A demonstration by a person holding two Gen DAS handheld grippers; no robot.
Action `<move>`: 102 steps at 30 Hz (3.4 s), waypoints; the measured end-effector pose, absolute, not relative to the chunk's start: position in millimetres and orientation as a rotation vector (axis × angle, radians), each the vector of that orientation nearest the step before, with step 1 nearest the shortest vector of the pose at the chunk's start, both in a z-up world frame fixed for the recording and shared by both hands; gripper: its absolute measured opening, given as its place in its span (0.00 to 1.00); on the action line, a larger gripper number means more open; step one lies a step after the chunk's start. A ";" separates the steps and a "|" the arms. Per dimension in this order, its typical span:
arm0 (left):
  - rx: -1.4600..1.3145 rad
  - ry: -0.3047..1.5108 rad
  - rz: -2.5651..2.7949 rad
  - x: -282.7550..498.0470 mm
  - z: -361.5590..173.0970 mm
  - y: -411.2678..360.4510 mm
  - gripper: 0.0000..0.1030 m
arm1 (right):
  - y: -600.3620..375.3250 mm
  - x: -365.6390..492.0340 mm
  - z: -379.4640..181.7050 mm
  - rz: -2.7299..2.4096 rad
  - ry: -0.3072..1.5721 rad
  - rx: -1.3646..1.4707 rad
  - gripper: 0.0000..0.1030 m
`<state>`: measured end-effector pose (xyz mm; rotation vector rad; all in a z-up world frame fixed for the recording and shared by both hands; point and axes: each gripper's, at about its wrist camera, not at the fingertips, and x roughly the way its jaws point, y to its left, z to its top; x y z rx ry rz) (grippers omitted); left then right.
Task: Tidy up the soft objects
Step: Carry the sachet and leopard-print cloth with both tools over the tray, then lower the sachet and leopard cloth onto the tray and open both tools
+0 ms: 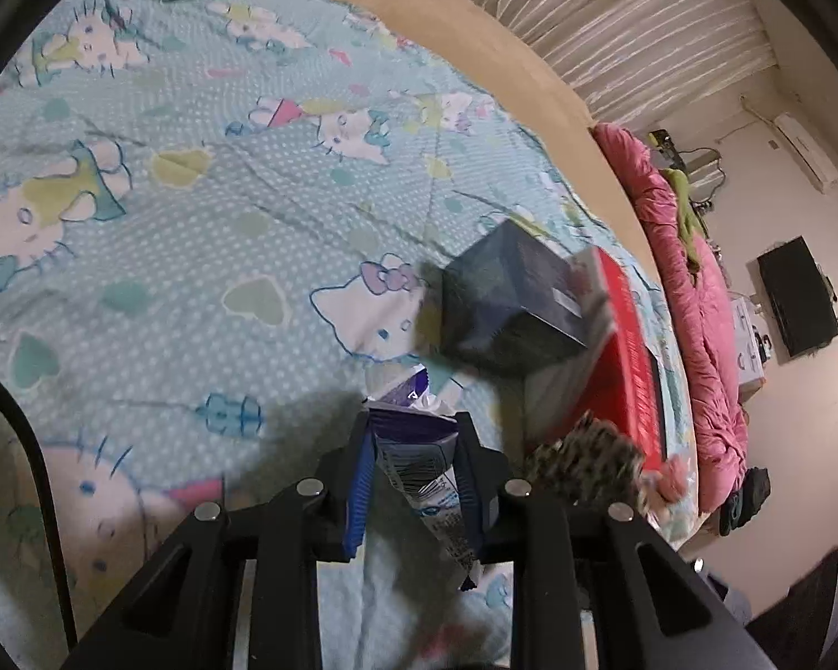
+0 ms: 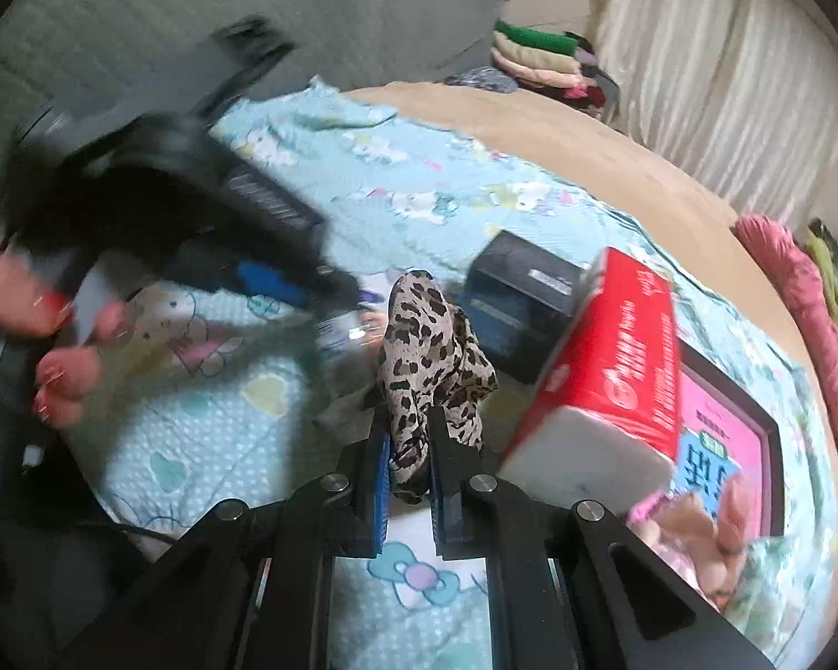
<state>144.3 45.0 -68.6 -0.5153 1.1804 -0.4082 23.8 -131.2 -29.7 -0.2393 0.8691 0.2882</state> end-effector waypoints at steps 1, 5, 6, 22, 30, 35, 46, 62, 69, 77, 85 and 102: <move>-0.511 1.167 -0.410 140.3 -62.2 44.8 0.26 | -136.1 22.5 -25.3 0.283 0.861 -0.226 0.11; -0.458 1.093 -0.437 123.0 -24.3 36.3 0.26 | -144.3 3.8 -8.8 0.256 0.837 -0.161 0.11; -0.441 1.073 -0.443 118.2 -14.2 33.9 0.26 | -150.0 3.0 -2.5 0.249 0.828 -0.145 0.11; -0.283 0.900 -0.599 75.7 93.4 -59.0 0.26 | -275.7 -48.4 71.9 0.003 0.677 0.081 0.11; -0.214 0.923 -0.659 64.6 90.0 -124.6 0.26 | -348.0 -79.1 73.4 -0.159 0.661 0.135 0.11; -0.161 0.941 -0.701 56.1 79.7 -163.3 0.26 | -376.2 -96.8 66.9 -0.227 0.675 0.145 0.11; -0.021 0.974 -0.698 47.2 38.1 -221.7 0.26 | -391.1 -99.5 19.7 -0.233 0.847 0.171 0.11; 0.022 0.978 -0.674 63.2 15.7 -229.3 0.27 | -383.1 -90.5 -35.8 -0.185 0.974 0.217 0.11; 0.024 0.986 -0.668 73.4 11.0 -235.7 0.27 | -388.0 -83.1 -48.9 -0.194 0.967 0.217 0.12; 0.044 0.998 -0.656 86.3 -0.3 -243.8 0.27 | -393.2 -66.2 -60.6 -0.178 0.952 0.252 0.13; 0.038 1.010 -0.674 86.0 -2.1 -242.5 0.27 | -386.2 -59.7 -63.9 -0.151 0.951 0.219 0.17; -0.009 1.049 -0.688 89.4 0.9 -231.7 0.43 | -384.8 -80.5 -38.3 -0.165 0.888 0.221 0.56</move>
